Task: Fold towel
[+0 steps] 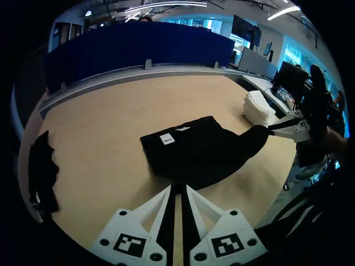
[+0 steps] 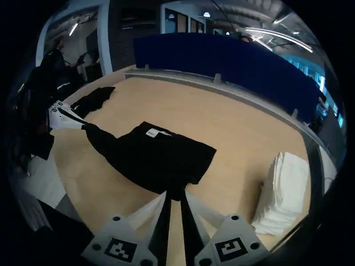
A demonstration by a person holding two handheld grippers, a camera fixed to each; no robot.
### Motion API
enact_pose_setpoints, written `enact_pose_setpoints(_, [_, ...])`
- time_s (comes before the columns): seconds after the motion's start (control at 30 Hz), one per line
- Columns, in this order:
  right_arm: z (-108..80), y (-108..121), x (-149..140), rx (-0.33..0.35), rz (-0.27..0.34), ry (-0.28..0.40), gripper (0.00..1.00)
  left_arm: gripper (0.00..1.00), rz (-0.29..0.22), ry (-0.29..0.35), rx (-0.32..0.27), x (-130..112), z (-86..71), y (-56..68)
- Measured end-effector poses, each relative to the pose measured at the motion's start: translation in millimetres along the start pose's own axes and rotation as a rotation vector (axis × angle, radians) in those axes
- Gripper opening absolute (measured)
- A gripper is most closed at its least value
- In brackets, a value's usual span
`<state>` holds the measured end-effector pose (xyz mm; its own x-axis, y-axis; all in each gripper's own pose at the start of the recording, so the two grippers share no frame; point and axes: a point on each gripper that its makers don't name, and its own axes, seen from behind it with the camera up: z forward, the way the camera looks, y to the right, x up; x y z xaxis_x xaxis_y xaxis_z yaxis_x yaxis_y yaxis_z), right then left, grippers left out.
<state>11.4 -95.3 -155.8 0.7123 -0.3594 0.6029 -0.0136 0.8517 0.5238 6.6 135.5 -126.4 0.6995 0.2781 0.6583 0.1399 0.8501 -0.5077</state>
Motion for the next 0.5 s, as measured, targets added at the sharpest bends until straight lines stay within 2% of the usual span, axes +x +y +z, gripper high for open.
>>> enact_pose_setpoints(0.2, [1.5,0,-1,-0.004,-0.007,-0.008,0.14,0.09,-0.010,0.007,0.004,3,0.9,0.1])
enact_pose_setpoints(0.5, [9.1,10,4,-0.009,-0.015,-0.021,0.14,0.09,-0.020,0.023,0.014,15,10.2,-4.1])
